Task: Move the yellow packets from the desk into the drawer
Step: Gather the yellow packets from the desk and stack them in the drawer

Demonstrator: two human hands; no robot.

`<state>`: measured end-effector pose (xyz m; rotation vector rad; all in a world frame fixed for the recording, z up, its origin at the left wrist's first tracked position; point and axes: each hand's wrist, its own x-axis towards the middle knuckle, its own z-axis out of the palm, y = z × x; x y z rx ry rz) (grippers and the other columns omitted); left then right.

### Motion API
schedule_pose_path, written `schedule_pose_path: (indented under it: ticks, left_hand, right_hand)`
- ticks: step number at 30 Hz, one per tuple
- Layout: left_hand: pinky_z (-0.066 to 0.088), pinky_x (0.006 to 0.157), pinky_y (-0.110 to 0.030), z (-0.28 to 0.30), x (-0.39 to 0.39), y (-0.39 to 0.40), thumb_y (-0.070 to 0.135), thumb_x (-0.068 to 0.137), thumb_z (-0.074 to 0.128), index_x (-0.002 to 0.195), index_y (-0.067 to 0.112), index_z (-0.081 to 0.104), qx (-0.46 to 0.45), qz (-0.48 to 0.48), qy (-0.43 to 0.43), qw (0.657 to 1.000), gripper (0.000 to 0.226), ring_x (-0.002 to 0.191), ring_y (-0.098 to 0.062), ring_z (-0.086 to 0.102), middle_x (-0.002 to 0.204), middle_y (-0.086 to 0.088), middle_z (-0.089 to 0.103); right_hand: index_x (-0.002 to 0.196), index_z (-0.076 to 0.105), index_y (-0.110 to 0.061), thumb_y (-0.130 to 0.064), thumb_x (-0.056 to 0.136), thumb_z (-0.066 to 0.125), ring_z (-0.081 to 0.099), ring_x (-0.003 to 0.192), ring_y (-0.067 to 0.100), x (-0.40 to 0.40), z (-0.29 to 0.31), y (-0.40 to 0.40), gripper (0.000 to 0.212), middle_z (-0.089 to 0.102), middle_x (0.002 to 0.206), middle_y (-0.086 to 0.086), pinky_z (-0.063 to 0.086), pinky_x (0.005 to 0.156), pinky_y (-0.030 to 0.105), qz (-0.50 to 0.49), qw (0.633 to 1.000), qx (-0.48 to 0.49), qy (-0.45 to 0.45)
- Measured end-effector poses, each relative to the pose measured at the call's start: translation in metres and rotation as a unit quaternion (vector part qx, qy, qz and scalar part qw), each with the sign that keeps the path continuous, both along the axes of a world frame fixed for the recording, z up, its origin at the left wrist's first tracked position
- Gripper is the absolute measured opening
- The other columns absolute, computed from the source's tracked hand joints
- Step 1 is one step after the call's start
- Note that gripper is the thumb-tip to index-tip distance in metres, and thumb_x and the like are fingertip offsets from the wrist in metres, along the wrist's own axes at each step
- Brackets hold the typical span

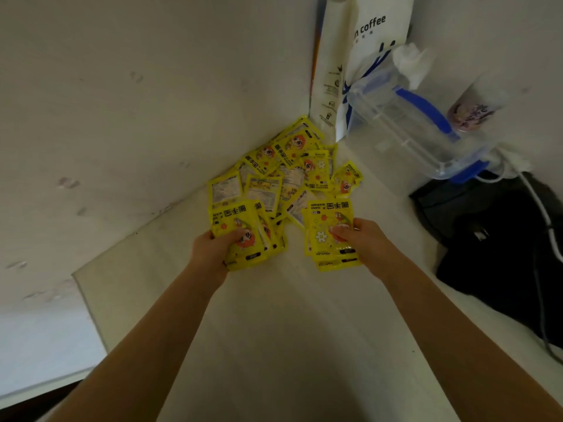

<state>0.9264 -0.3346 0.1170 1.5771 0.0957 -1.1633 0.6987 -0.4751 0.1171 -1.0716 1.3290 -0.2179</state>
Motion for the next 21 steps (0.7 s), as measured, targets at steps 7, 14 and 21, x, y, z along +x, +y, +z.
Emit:
schedule_pose_path:
  ticks: [7,14,21]
  left_hand:
    - [0.060,0.060,-0.042,0.007,-0.035,0.059,-0.001,0.081,0.066,0.105,0.006,0.065,-0.037,-0.044,0.037,0.998,0.025,0.075,-0.025,0.073,0.091,-0.011,0.075]
    - [0.059,0.067,-0.046,0.005,-0.060,0.119,0.004,0.079,0.069,0.106,0.006,0.067,-0.040,-0.125,0.054,0.990,0.028,0.084,-0.029,0.072,0.098,-0.015,0.074]
    - [0.058,0.071,-0.048,0.005,-0.092,0.172,0.003,0.076,0.072,0.110,0.002,0.065,-0.028,-0.232,0.047,0.971,0.035,0.086,-0.033,0.071,0.101,-0.019,0.072]
  right_hand:
    - [0.108,0.064,-0.005,-0.021,0.086,0.066,0.069,0.095,0.037,-0.038,0.009,0.076,0.027,0.069,0.110,0.020,0.053,0.086,0.058,-0.077,0.997,0.003,-0.028]
    - [0.110,0.063,-0.006,-0.015,0.088,0.064,0.067,0.097,0.044,-0.069,0.013,0.175,0.024,0.067,0.112,0.023,0.053,0.082,0.061,-0.162,0.985,0.025,-0.053]
    - [0.108,0.063,-0.011,-0.021,0.087,0.065,0.065,0.099,0.047,-0.103,0.007,0.282,0.024,0.067,0.107,0.020,0.050,0.083,0.066,-0.273,0.960,0.021,-0.051]
